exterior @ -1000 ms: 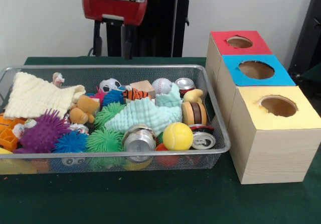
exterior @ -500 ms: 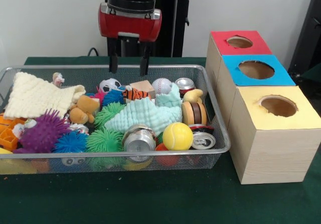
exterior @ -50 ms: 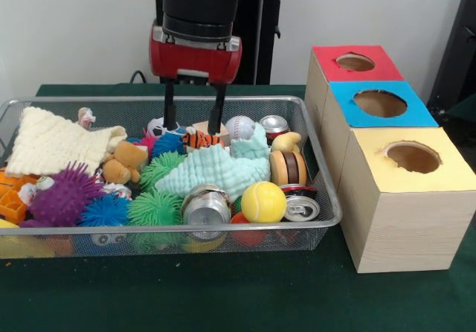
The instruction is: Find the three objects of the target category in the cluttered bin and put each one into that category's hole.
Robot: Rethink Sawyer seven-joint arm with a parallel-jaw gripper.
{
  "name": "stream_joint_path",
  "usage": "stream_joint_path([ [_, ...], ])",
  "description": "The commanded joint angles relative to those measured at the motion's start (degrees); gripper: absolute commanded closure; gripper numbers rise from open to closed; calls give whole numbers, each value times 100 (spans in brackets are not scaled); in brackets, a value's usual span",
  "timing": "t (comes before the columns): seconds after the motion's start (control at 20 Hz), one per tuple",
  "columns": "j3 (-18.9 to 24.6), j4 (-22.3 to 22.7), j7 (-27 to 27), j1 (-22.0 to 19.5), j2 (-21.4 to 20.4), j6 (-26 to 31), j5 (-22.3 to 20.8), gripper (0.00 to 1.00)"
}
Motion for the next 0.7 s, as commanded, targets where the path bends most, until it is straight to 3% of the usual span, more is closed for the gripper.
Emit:
stream_joint_path([
  [0.05,551,-687,1738,-174,390,552,618,0],
  [0.25,529,-863,1736,-251,458,543,655,0],
  [0.4,381,-1067,2019,-285,557,457,602,0],
  [0.7,380,-866,2368,-61,643,371,668,0],
])
